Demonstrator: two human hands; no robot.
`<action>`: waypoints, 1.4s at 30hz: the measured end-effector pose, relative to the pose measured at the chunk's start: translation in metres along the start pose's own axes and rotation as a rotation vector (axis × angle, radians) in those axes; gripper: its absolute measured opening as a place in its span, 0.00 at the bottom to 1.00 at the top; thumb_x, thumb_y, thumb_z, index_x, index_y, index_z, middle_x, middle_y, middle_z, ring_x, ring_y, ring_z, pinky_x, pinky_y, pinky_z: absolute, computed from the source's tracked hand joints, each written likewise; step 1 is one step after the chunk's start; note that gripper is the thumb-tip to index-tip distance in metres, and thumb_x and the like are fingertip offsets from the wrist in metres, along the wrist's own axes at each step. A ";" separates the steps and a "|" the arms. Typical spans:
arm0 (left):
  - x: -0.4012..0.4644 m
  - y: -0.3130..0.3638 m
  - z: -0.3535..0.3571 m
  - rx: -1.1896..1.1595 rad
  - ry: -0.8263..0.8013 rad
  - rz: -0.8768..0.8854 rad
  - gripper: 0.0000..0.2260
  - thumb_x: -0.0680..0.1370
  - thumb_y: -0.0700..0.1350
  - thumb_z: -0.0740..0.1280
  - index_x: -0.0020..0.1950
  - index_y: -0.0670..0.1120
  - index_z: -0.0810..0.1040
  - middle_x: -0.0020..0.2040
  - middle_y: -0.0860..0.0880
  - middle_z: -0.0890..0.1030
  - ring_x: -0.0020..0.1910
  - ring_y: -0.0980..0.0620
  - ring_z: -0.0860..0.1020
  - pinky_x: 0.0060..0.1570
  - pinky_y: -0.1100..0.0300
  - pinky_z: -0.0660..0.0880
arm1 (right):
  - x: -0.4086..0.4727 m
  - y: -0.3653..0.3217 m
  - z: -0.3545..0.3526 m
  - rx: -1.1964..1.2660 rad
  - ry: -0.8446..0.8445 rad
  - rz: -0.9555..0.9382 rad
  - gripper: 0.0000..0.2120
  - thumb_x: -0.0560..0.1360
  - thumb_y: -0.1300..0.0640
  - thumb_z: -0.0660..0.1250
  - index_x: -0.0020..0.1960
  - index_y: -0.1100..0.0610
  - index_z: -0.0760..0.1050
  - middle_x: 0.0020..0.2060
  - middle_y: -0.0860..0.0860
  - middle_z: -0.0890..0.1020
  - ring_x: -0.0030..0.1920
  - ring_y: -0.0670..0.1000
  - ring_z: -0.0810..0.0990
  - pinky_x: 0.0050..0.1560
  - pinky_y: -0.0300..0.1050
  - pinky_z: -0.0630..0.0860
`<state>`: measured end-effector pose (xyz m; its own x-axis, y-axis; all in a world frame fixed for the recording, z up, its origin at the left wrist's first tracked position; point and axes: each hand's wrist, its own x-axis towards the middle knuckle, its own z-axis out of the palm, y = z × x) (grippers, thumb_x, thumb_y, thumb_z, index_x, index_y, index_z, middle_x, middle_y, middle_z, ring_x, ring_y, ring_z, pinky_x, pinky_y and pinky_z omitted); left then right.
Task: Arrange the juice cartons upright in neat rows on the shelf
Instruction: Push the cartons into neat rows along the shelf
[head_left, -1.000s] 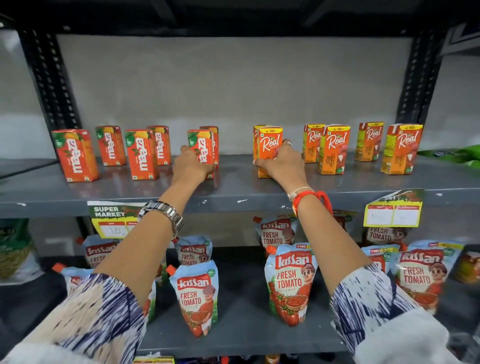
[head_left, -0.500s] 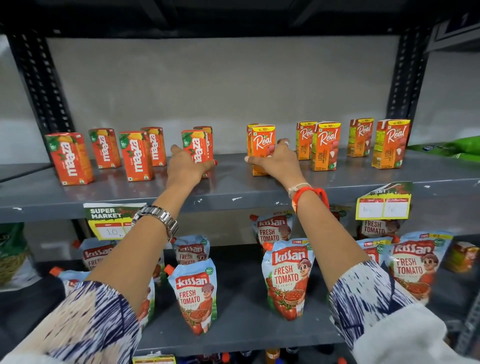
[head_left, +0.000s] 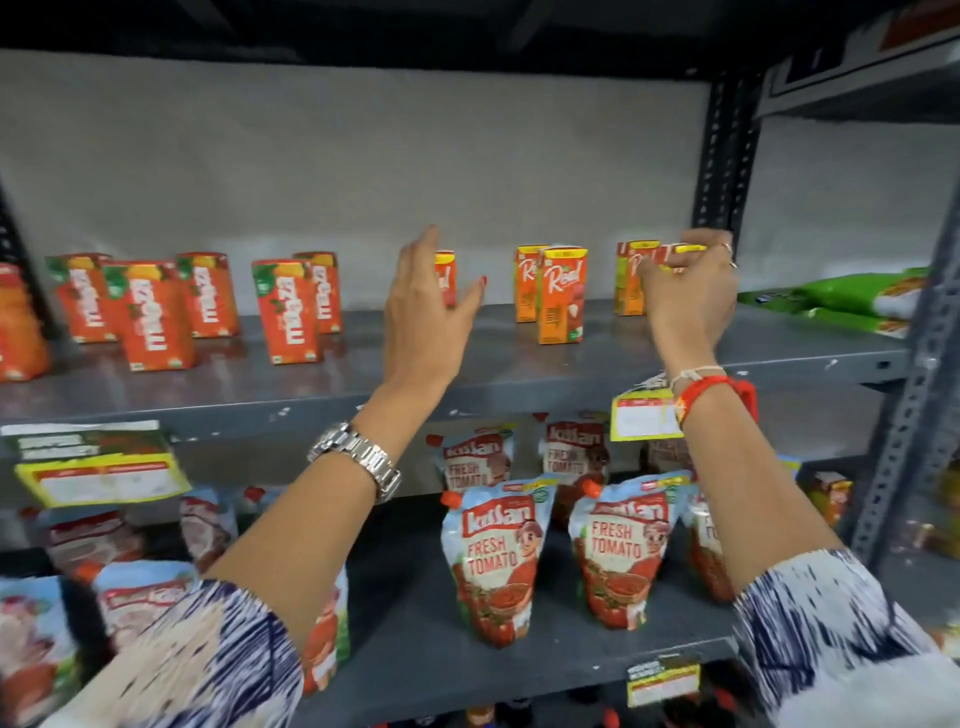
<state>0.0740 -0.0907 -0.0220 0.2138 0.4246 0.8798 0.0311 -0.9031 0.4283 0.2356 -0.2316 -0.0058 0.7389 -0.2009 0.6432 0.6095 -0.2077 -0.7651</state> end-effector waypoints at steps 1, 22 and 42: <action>-0.001 0.007 0.014 -0.014 -0.035 -0.003 0.25 0.75 0.47 0.67 0.70 0.40 0.67 0.67 0.44 0.72 0.65 0.49 0.71 0.65 0.63 0.65 | 0.011 0.012 -0.006 -0.062 0.032 -0.007 0.23 0.68 0.53 0.70 0.61 0.56 0.70 0.55 0.55 0.80 0.58 0.57 0.77 0.54 0.46 0.72; 0.023 0.022 0.116 -0.342 -0.629 -0.683 0.24 0.72 0.41 0.72 0.67 0.42 0.70 0.65 0.44 0.76 0.64 0.45 0.73 0.67 0.48 0.68 | 0.064 0.072 -0.018 -0.205 -0.625 0.012 0.32 0.71 0.52 0.73 0.67 0.62 0.62 0.64 0.59 0.74 0.64 0.59 0.73 0.63 0.50 0.69; 0.020 0.023 0.112 -0.450 -0.643 -0.711 0.24 0.73 0.38 0.70 0.68 0.41 0.69 0.65 0.44 0.75 0.67 0.46 0.71 0.63 0.54 0.66 | 0.057 0.072 -0.021 -0.239 -0.601 0.005 0.32 0.71 0.47 0.72 0.67 0.60 0.63 0.63 0.57 0.75 0.63 0.58 0.75 0.63 0.51 0.70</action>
<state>0.1885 -0.1100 -0.0173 0.7692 0.6137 0.1782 0.0161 -0.2974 0.9546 0.3154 -0.2782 -0.0238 0.8159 0.3544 0.4568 0.5760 -0.4295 -0.6956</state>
